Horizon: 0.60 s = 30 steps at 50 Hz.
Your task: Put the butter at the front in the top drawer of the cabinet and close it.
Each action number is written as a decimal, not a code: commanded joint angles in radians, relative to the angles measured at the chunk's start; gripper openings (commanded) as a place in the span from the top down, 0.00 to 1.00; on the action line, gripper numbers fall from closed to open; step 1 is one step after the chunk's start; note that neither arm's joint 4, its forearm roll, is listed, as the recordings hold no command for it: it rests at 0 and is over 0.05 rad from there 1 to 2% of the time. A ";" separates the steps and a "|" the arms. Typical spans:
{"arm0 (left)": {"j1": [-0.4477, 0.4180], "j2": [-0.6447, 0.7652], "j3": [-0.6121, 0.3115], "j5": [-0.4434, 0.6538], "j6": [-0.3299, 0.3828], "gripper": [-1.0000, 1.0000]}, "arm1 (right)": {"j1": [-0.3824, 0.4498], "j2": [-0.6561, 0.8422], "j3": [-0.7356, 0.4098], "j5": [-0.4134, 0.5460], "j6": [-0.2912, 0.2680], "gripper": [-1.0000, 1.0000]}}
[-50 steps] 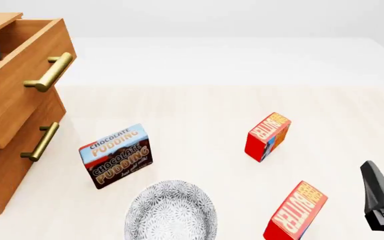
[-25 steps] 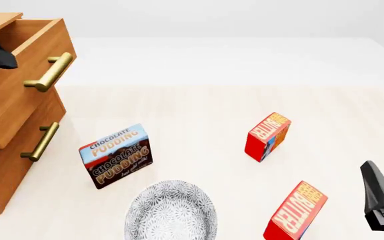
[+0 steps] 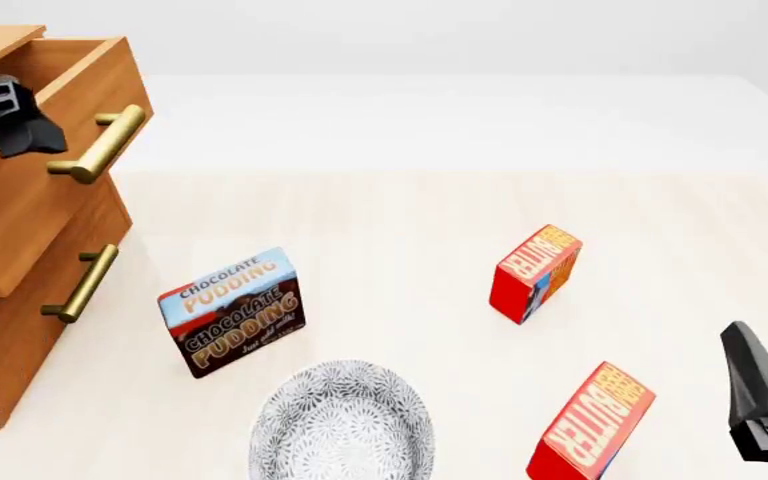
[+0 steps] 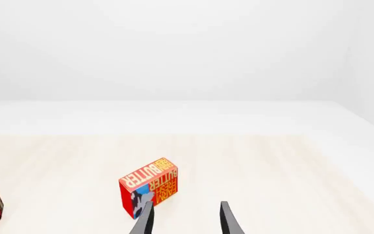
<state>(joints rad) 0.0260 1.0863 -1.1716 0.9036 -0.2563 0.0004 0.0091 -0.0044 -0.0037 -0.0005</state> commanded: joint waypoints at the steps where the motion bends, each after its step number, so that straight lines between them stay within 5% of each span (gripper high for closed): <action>1: -0.031 0.025 0.017 -0.025 -0.017 0.00 | 0.000 -0.001 0.001 0.001 0.000 0.00; 30: -0.183 0.066 0.020 -0.053 -0.062 0.00 | 0.000 -0.001 0.001 0.001 0.000 0.00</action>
<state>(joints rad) -0.0919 1.1272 -1.1563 0.8646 -0.3032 0.0004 0.0091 -0.0044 -0.0037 -0.0006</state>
